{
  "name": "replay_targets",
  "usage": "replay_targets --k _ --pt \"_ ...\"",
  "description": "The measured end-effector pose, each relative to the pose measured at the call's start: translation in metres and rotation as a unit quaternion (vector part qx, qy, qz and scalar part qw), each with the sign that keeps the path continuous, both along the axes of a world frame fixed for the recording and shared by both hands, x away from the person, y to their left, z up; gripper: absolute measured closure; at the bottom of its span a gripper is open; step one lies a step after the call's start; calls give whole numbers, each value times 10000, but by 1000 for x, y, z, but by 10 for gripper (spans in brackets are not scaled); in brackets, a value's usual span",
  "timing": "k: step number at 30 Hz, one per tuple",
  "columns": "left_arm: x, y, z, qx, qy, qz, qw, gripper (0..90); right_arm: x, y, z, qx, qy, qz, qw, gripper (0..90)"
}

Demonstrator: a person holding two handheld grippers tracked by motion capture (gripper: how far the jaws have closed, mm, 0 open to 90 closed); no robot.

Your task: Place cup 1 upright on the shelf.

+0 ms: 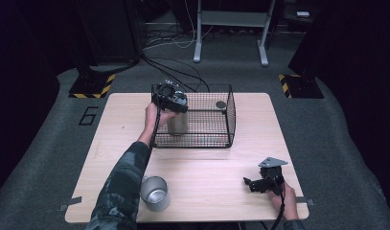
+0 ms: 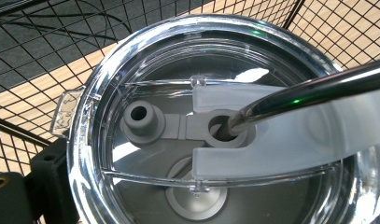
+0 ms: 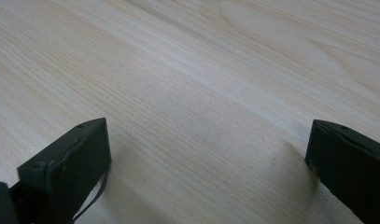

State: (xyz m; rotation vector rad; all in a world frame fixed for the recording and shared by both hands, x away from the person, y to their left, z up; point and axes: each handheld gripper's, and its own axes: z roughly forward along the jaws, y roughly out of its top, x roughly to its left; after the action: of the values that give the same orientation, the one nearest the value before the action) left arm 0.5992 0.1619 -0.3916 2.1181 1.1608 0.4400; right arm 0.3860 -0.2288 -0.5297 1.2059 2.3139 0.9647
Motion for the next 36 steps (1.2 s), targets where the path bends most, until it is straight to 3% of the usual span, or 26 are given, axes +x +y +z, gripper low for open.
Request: replay_targets --k 7,15,22,36 --pt "-3 2 -2 -85 -12 70 9999 31 0 0 0 -1 1 4 10000 0" --pt "-8 1 0 63 -100 55 9999 29 0 0 0 2 -6 4 10000 0" --pt "-12 5 6 -90 -283 24 9996 1 0 0 0 -2 -2 5 10000 0" --pt "-18 9 14 -174 -337 -43 9993 0 0 0 0 35 -12 -26 10000 0"
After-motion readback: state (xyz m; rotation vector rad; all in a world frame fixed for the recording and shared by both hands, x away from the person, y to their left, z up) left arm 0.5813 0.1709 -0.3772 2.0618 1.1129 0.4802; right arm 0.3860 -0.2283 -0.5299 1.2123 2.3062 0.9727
